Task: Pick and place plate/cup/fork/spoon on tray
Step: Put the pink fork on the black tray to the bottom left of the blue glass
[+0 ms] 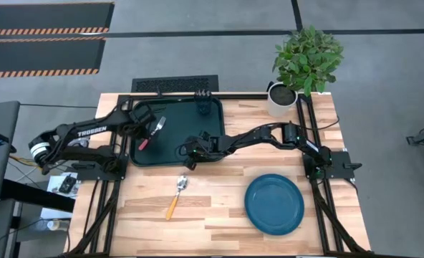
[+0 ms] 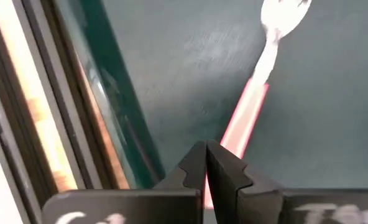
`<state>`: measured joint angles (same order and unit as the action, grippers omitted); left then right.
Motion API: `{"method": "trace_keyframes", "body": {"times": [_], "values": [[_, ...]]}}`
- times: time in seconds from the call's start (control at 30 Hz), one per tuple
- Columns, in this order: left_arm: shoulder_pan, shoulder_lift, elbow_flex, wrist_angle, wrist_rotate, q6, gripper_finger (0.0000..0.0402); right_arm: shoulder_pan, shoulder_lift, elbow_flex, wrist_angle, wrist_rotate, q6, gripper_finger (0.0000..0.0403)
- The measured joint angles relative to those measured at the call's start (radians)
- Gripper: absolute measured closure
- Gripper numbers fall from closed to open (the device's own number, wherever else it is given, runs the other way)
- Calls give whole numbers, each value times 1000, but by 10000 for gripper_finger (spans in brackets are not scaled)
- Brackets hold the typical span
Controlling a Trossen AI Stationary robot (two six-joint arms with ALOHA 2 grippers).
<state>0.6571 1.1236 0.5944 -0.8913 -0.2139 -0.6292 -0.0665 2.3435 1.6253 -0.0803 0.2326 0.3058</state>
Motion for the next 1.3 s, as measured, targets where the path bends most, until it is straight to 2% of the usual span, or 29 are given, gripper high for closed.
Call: {"method": "trace_keyframes", "body": {"times": [0.3, 0.47, 0.77, 0.93, 1.1, 1.3], "values": [[-29, 2, -12, -18, 23, -45, 401, -2, 1, 0, 2, 1, 0, 339], [-36, 2, -12, -23, -55, -60, 401, -2, 1, -1, 5, 1, 0, 340], [-63, 13, -22, 10, -103, -86, 401, -2, 1, -1, 7, 1, 0, 340], [-96, 20, -83, 123, -74, -131, 401, -2, 1, -2, 9, 1, 0, 340], [-103, 23, -90, 105, -109, -152, 401, -2, 1, -2, 9, 1, 0, 340], [-103, 24, -90, 95, -94, -171, 401, -2, 1, -2, 10, 1, 0, 340]]}}
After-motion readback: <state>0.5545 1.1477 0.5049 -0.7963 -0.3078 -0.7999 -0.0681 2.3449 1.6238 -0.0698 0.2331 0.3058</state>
